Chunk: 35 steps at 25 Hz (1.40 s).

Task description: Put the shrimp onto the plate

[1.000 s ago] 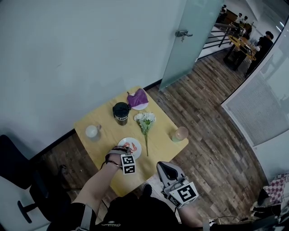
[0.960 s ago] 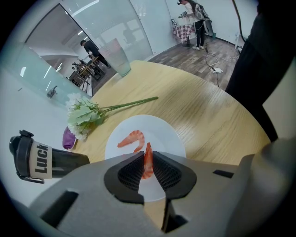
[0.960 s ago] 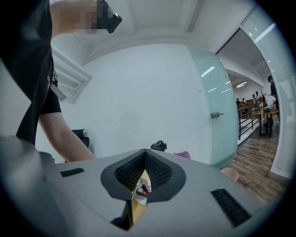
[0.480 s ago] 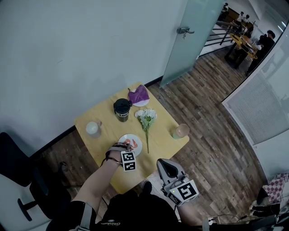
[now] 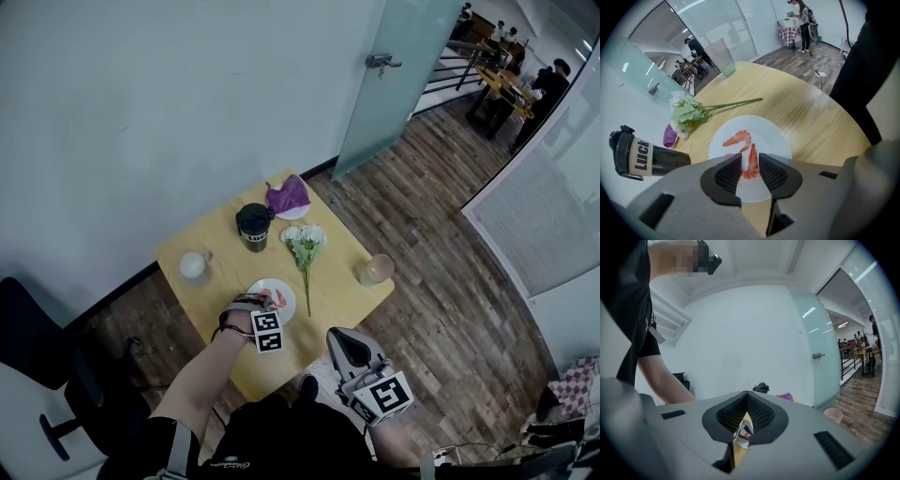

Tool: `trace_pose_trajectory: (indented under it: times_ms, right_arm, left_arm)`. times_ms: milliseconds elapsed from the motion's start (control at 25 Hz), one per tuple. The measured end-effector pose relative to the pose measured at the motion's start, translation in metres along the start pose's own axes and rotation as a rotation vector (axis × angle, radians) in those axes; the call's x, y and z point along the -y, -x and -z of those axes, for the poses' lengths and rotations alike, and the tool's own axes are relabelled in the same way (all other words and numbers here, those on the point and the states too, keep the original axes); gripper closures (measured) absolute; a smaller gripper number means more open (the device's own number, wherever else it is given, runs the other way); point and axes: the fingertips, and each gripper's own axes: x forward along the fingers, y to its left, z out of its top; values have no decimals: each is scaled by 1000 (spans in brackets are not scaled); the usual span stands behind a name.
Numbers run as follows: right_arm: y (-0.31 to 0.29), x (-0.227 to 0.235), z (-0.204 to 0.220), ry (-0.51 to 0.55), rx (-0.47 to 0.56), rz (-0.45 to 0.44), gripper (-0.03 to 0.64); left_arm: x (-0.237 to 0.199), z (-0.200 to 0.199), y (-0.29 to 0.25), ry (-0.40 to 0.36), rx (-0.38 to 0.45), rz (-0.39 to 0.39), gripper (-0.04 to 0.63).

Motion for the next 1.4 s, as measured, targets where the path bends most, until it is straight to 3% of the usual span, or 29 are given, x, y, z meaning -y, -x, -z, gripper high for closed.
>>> trace_pose_trajectory:
  times_ms: [320, 680, 1040, 1400]
  right_arm:
    - [3, 1, 9, 6, -62, 12, 615]
    - [5, -2, 8, 11, -59, 7, 615]
    - [4, -6, 4, 18, -42, -13, 615]
    - [-1, -14, -3, 30, -34, -50, 615]
  left_arm:
    - [-1, 5, 4, 30, 0, 0, 468]
    - [-4, 2, 17, 87, 29, -11, 468]
    - [-11, -5, 42, 219, 122, -53, 537]
    - [-45, -17, 111, 410, 319, -179, 578]
